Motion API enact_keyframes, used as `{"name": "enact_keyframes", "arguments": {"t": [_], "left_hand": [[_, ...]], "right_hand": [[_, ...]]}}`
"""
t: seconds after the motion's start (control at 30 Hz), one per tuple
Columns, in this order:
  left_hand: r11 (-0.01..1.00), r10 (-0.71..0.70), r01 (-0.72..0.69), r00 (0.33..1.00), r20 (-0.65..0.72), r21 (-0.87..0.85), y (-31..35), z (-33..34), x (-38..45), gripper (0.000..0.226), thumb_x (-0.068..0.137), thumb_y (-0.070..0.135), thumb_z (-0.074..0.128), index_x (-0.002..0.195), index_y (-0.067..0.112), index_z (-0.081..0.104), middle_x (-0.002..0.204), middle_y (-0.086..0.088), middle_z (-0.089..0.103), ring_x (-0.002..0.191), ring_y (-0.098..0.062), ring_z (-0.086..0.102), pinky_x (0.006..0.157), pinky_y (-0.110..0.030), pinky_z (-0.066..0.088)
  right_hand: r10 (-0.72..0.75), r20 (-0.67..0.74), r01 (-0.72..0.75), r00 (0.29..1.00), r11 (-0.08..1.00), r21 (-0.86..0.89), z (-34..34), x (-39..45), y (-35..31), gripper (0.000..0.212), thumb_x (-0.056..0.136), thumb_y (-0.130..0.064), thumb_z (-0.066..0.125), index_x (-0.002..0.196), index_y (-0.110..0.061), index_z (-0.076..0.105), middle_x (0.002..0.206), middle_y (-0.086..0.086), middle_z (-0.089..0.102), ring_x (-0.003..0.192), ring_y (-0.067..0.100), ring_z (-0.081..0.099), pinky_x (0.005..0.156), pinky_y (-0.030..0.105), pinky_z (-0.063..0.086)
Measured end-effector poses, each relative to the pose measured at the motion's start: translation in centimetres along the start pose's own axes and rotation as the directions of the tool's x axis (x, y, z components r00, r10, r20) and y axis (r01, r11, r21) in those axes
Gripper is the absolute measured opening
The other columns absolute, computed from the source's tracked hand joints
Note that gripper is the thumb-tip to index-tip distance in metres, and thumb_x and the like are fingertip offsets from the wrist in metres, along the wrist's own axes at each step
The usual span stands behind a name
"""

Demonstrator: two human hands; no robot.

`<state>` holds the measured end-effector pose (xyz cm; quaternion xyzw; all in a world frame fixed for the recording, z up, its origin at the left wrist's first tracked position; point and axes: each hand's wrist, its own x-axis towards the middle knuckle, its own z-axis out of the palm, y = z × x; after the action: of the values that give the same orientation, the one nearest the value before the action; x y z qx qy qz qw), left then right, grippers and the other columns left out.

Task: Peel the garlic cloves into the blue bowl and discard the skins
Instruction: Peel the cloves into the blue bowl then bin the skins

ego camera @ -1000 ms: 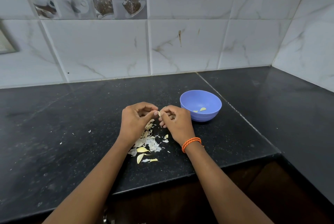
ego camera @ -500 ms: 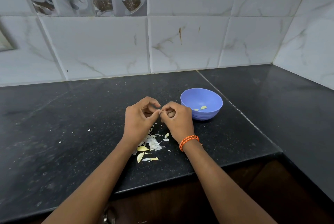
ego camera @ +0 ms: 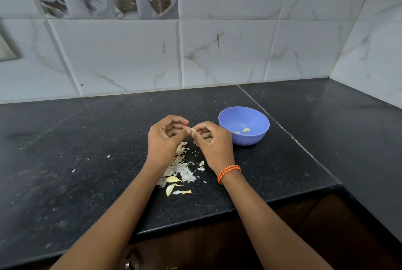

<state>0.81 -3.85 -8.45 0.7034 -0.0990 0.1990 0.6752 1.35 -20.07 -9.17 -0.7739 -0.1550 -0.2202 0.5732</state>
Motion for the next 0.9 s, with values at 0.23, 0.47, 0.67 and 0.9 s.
{"name": "enact_keyframes", "arguments": {"t": [0.23,0.47,0.67,0.9], "left_hand": [[0.996,0.006,-0.011,0.998,0.056,0.087,0.05,0.13,-0.18,0.008,0.098,0.016,0.080,0.102,0.011,0.085,0.092,-0.006,0.083,0.088,-0.028,0.082,0.089,-0.057,0.065],[0.986,0.032,-0.038,0.999,0.037,0.161,0.19,0.15,-0.25,0.009,0.099,0.016,0.078,0.096,0.014,0.086,0.083,-0.002,0.082,0.078,-0.024,0.081,0.082,-0.053,0.067],[0.984,0.018,-0.019,1.000,0.007,0.175,0.19,0.17,-0.25,0.010,0.099,0.014,0.077,0.093,0.013,0.085,0.080,-0.003,0.081,0.074,-0.024,0.080,0.076,-0.050,0.068],[0.987,0.011,-0.016,0.999,0.037,0.160,-0.01,0.23,-0.28,0.010,0.100,0.011,0.076,0.094,0.010,0.084,0.080,-0.006,0.080,0.073,-0.027,0.079,0.075,-0.047,0.067]], "right_hand": [[-0.053,-0.038,0.049,0.998,0.994,-0.101,-0.08,0.21,0.48,0.011,0.101,-0.009,0.068,0.099,-0.012,0.078,0.086,-0.002,0.075,0.070,0.012,0.073,0.068,0.041,0.064],[-0.114,-0.068,0.098,0.991,0.974,-0.206,0.09,0.17,0.66,0.006,0.101,-0.017,0.071,0.098,-0.017,0.076,0.089,-0.005,0.074,0.074,0.012,0.072,0.068,0.041,0.062],[-0.111,-0.061,0.095,0.992,0.973,-0.212,0.13,0.09,0.42,0.011,0.099,-0.023,0.074,0.090,-0.016,0.072,0.085,-0.004,0.071,0.077,0.013,0.069,0.068,0.042,0.062],[-0.090,-0.040,0.081,0.995,0.978,-0.191,0.19,0.17,0.34,0.007,0.095,-0.013,0.070,0.089,-0.015,0.069,0.083,-0.002,0.068,0.075,0.016,0.066,0.066,0.046,0.059]]}}
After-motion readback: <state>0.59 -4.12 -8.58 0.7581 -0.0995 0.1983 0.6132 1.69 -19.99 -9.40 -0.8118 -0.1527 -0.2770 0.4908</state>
